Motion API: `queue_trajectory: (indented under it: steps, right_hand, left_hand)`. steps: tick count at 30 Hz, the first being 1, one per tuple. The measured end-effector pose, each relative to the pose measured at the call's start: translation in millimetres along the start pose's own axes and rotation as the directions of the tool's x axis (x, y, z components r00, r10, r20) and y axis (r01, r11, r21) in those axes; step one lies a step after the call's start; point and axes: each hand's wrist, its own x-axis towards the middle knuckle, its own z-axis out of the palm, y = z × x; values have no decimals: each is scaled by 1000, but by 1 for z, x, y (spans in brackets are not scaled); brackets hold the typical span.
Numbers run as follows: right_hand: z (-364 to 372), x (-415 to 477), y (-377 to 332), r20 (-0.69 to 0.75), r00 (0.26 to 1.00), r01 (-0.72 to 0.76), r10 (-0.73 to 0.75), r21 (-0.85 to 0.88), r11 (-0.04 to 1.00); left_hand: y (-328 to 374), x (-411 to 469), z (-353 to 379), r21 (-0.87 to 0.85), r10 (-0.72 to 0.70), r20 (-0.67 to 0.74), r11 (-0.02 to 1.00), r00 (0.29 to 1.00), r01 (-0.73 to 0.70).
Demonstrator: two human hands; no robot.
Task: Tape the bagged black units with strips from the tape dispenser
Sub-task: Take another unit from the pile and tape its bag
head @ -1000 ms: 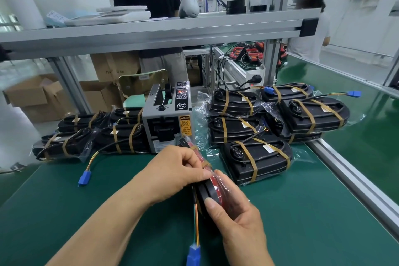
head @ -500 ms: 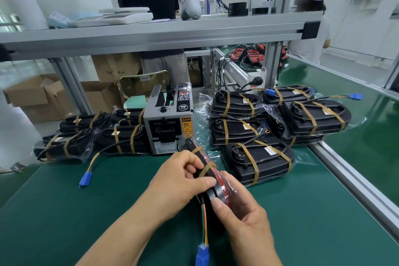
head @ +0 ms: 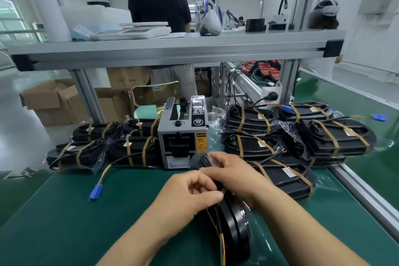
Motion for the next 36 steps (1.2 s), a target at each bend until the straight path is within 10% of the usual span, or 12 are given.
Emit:
queue_trajectory:
  steps: [4, 7, 22, 28, 36]
  right_hand:
    - [7, 0, 13, -28, 998, -47, 53, 173, 984]
    - [11, 0, 13, -79, 993, -78, 88, 125, 989]
    - [11, -6, 10, -96, 990, -86, 99, 133, 987]
    - [10, -5, 13, -164, 982, -68, 97, 175, 982]
    - [10, -4, 13, -170, 982, -53, 77, 142, 988]
  left_hand:
    - [-12, 47, -26, -495, -288, -324, 863, 901, 98]
    - [-15, 81, -35, -689, -487, -305, 706, 818, 163]
    - [-6, 117, -17, -810, -602, -434, 586, 670, 2]
    - [0, 67, -24, -568, -186, -165, 821, 969, 61]
    - [10, 63, -27, -195, -73, 33, 978, 997, 79]
